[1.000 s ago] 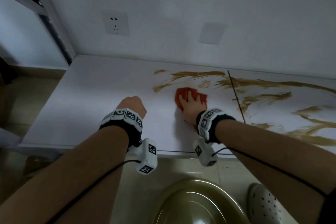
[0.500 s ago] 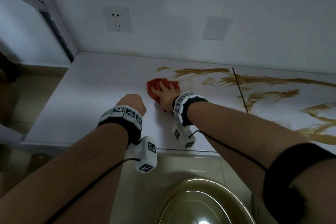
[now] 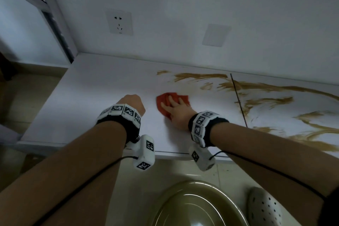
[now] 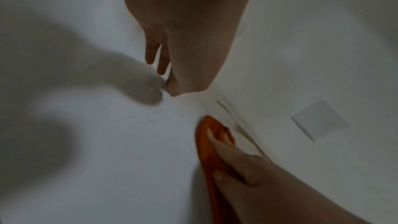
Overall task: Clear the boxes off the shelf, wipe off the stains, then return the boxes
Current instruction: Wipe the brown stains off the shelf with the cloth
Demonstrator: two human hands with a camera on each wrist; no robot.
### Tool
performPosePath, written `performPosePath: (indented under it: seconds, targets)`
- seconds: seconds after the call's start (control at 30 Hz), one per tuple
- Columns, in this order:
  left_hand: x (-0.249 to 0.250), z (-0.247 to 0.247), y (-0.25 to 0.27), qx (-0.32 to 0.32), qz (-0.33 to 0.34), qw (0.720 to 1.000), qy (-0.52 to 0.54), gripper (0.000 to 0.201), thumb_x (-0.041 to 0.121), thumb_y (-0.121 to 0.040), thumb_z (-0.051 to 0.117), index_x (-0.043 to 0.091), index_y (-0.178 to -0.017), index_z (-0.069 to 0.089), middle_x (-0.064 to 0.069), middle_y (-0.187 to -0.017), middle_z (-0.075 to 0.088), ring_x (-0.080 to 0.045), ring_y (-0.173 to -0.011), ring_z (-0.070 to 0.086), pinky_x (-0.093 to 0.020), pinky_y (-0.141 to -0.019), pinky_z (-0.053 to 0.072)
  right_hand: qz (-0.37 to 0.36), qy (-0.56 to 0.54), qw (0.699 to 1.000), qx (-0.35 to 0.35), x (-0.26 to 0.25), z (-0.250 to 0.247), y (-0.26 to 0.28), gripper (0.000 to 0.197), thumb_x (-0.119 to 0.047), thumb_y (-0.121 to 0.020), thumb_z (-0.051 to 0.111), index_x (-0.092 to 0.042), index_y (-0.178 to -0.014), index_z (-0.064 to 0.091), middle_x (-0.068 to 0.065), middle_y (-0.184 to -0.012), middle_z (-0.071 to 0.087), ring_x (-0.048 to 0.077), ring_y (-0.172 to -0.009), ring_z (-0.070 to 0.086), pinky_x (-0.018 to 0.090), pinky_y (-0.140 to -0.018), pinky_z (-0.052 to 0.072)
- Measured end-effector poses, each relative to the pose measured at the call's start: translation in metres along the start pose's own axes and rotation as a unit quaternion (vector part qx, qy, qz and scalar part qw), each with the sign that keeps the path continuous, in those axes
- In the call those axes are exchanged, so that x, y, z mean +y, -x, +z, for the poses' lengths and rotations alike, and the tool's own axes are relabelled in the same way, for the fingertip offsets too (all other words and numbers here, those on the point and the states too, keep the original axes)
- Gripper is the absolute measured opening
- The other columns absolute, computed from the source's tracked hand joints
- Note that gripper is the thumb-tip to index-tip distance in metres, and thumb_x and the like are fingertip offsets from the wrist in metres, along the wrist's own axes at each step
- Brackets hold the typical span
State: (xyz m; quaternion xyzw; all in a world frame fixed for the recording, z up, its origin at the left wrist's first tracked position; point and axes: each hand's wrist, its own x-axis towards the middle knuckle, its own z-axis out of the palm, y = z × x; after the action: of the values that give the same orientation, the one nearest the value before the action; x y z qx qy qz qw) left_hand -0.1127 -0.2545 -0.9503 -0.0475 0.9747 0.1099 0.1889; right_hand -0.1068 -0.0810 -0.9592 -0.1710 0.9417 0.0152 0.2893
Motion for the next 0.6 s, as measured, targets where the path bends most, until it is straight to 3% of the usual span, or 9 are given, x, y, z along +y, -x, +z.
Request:
performPosePath:
  seconds: [0.1,0.23,0.33,0.43,0.5,0.6]
  targets:
    - [-0.008,0.000,0.000,0.014,-0.014,1.000,-0.008,0.015,0.004,-0.086,0.044,0.007,-0.083,0.058,-0.015,-0.108,0.065,-0.029,-0.099,0.060,-0.027,-0.071,0.042,-0.040,0.030,0.999,-0.009,-0.023,-0.005,-0.018,0.061,-0.029,-0.099,0.035,-0.035,-0.150,0.003,0.002,-0.159,-0.010,0.041,-0.144,-0.003,0.052,-0.116,0.006]
    - [-0.021,0.002,-0.001,0.013,-0.018,1.000,-0.013,0.016,0.003,-0.086,0.043,0.007,-0.085,0.059,-0.014,-0.108,0.064,-0.028,-0.096,0.059,-0.026,-0.071,0.041,-0.035,0.047,0.998,-0.010,-0.035,-0.026,-0.050,0.063,-0.026,-0.099,0.035,-0.034,-0.150,-0.001,0.003,-0.159,-0.012,0.041,-0.144,-0.002,0.051,-0.117,0.007]
    - [-0.027,0.003,-0.006,0.013,-0.011,1.000,-0.005,0.018,0.002,-0.086,0.044,0.009,-0.070,0.049,-0.012,-0.098,0.064,-0.022,-0.080,0.051,-0.025,-0.068,0.040,-0.005,0.025,1.000,-0.008,-0.029,-0.045,-0.065,0.067,-0.023,-0.099,0.037,-0.031,-0.151,-0.004,0.006,-0.158,-0.014,0.042,-0.144,-0.003,0.050,-0.117,0.005]
    - [-0.025,0.003,-0.008,0.032,-0.019,0.999,0.007,0.029,0.001,-0.085,0.045,0.014,-0.059,0.041,-0.001,-0.070,0.049,-0.017,-0.068,0.047,-0.023,-0.060,0.040,0.042,0.026,0.999,-0.004,-0.004,-0.053,-0.072,0.069,-0.016,-0.099,0.039,-0.026,-0.151,-0.004,0.012,-0.158,-0.014,0.041,-0.145,-0.004,0.049,-0.118,0.003]
    - [-0.019,0.001,-0.007,0.047,-0.016,0.999,0.016,0.032,0.001,-0.085,0.045,0.014,-0.057,0.039,0.001,-0.062,0.041,-0.019,-0.070,0.049,-0.024,-0.062,0.040,0.086,0.025,0.996,0.002,0.016,-0.053,-0.065,0.068,-0.017,-0.099,0.038,-0.027,-0.151,-0.005,0.013,-0.158,-0.013,0.041,-0.145,-0.003,0.049,-0.119,0.006]
    - [-0.013,-0.002,-0.004,0.045,-0.015,0.999,0.026,0.033,0.001,-0.086,0.046,0.012,-0.056,0.040,0.000,-0.060,0.042,-0.022,-0.071,0.051,-0.026,-0.065,0.042,0.133,0.012,0.991,0.003,0.036,-0.042,-0.046,0.071,-0.016,-0.098,0.040,-0.027,-0.151,-0.006,0.010,-0.158,-0.014,0.039,-0.145,-0.003,0.049,-0.119,0.006]
